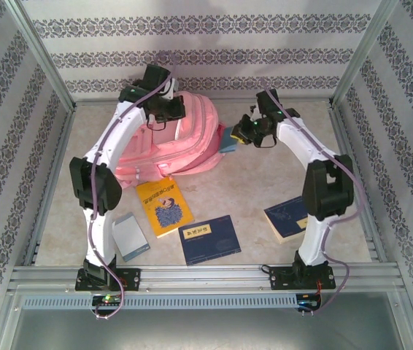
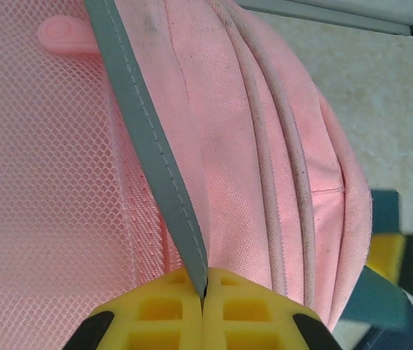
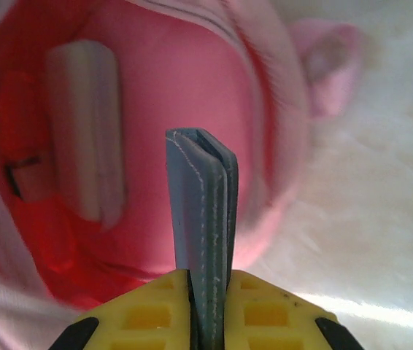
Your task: Pack the student bag
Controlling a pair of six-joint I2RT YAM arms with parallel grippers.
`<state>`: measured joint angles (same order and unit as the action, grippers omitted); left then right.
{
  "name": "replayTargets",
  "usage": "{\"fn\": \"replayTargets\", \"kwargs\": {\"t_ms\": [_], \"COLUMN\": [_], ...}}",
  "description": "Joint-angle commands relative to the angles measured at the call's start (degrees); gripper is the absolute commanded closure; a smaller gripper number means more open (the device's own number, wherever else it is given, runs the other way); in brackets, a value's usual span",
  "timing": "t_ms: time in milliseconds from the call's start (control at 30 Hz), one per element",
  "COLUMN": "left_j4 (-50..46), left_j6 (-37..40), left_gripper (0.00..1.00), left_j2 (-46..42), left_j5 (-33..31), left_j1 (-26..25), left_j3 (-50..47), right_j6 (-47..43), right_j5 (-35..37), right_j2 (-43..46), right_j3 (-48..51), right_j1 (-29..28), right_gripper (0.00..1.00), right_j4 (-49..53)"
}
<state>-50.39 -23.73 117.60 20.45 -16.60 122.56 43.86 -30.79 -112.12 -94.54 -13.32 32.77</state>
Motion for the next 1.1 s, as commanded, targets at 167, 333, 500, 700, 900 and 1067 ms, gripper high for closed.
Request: {"fn": "replayTargets", "kwargs": {"t_ms": [167,333,500,700,900,1067], "left_j4": [0.85,-4.25,-5.68,-8.30,-12.96,-15.55], "left_j6": [1.97,-0.30,-2.33,0.36,3.43,4.74], "left_gripper": [0.96,0.54,0.45,0.43,0.43,0.44], "left_j2": [-6.70,-10.13,-13.38,-12.14,-9.68,-7.88], "left_j5": [6.02,-1.96,-4.67,-4.39,-12.81,-19.41], "left_j1": [-0.19,-1.00,-2.91,-6.48,-9.62,-11.58], "left_j3": [-4.55,-4.36,-4.17,-3.03,-1.20,-0.65], "right_j6": [7.74,10.57,12.66,14.63,16.46,17.90], "right_j5": [-12.43,-13.78,-12.45,-10.61,-10.48,-10.61], "right_j2": [-12.64,-10.48,-6.47,-4.44,-4.06,-3.33], "right_j3": [-18.52,-17.28,-11.98,-8.42,-7.33,-5.90], "right_j1": [-5.22,-8.21,-10.76,-11.96,-12.89,-13.22], "right_gripper": [1.00,1.00,1.00,1.00,1.00,1.00], "right_j4": [-10.03,-14.49,-17.79,-20.20,-22.52,-24.74]}}
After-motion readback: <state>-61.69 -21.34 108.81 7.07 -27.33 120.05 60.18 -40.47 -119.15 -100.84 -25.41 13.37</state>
